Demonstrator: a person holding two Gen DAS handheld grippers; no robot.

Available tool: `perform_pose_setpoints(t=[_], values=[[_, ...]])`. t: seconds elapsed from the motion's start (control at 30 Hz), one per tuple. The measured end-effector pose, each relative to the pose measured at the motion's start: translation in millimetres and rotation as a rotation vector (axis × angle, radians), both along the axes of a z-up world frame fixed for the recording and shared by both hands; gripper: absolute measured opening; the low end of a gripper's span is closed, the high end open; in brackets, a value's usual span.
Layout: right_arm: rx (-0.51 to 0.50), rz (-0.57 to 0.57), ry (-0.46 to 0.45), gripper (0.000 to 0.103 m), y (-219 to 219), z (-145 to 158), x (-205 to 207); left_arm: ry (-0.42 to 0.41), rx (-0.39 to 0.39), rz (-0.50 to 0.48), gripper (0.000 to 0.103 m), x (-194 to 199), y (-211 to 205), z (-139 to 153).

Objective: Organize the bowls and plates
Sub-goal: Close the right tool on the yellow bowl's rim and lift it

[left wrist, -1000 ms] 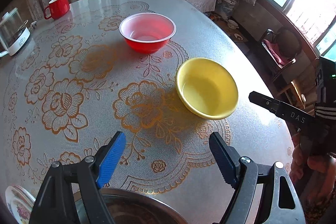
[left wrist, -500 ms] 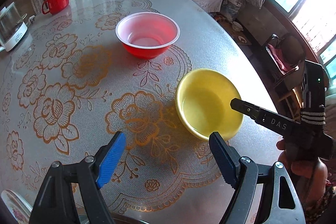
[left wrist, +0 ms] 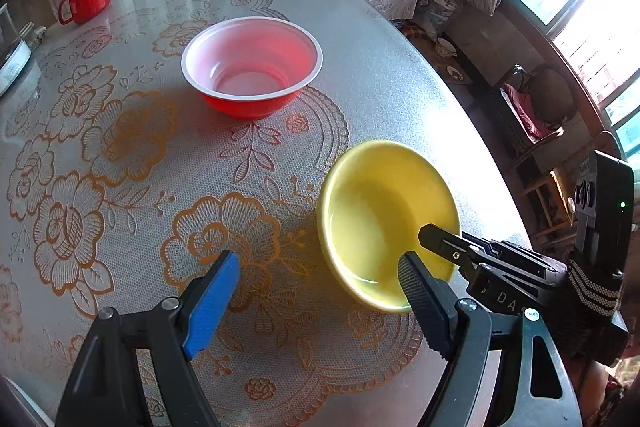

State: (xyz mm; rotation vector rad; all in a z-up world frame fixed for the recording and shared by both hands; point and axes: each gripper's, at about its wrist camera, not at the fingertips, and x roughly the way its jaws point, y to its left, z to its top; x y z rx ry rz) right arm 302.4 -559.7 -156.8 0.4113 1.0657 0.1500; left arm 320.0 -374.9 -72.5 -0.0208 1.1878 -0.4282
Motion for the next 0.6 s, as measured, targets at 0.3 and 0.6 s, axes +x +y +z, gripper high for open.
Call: perform_pose_setpoints(t=[0.3,0.6], values=[[0.037,-0.024,0.019,0.012,-3.9,-8.0,-1.0,0.02,0.001,-0.007,0.079,23.8,-9.3,-14.6],[0.027,-0.024,0.021,0.012,-2.5,-8.5,-4.0,0.032,0.033,-0.048,0.028,29.2,-22.4,-29.0]])
